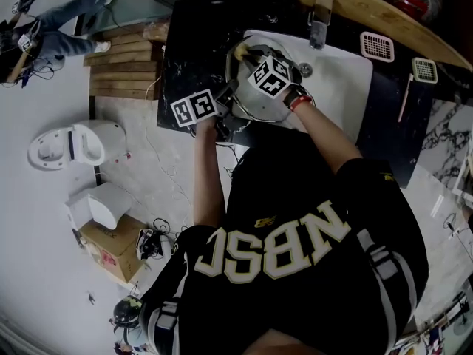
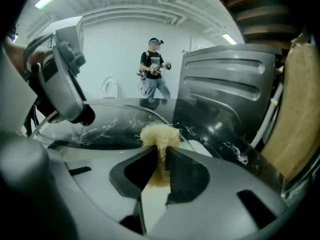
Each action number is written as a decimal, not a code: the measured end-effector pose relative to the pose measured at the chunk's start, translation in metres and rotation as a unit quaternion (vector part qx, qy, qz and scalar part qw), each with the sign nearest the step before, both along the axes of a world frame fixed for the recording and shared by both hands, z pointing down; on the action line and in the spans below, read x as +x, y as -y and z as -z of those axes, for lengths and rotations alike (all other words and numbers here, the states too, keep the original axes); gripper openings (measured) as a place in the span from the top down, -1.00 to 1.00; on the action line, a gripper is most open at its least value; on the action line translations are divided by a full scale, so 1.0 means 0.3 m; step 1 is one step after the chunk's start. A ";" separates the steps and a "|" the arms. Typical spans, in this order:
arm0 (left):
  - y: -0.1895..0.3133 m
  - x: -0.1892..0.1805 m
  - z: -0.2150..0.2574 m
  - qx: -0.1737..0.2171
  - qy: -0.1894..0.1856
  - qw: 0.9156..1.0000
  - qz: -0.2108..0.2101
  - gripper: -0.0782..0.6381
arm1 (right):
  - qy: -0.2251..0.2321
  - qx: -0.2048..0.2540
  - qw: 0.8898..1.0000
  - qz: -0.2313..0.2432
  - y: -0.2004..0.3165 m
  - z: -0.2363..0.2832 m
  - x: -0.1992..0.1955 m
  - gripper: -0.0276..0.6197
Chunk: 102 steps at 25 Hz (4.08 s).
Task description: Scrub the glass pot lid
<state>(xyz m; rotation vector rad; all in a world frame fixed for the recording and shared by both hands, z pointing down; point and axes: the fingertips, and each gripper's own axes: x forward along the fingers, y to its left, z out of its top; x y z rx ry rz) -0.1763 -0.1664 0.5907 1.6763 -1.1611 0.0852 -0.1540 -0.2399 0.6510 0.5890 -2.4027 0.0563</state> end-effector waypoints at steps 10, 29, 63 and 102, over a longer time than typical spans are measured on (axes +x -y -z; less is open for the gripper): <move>0.002 0.015 -0.007 0.000 0.002 1.000 -0.005 0.52 | -0.066 -0.023 0.993 -0.090 0.131 -0.179 0.158 0.74; -0.021 0.044 -0.033 -0.008 -0.005 1.000 -0.011 0.50 | -0.271 -0.092 0.958 -0.023 -0.077 -0.459 0.538 0.75; -0.018 0.032 -0.030 0.000 -0.001 1.000 0.003 0.50 | -0.063 -0.312 0.942 0.102 -0.615 -0.103 0.301 0.73; -0.028 0.031 -0.025 -0.015 -0.024 1.000 -0.005 0.50 | -0.040 -0.116 0.987 -0.099 0.051 -0.139 0.112 0.73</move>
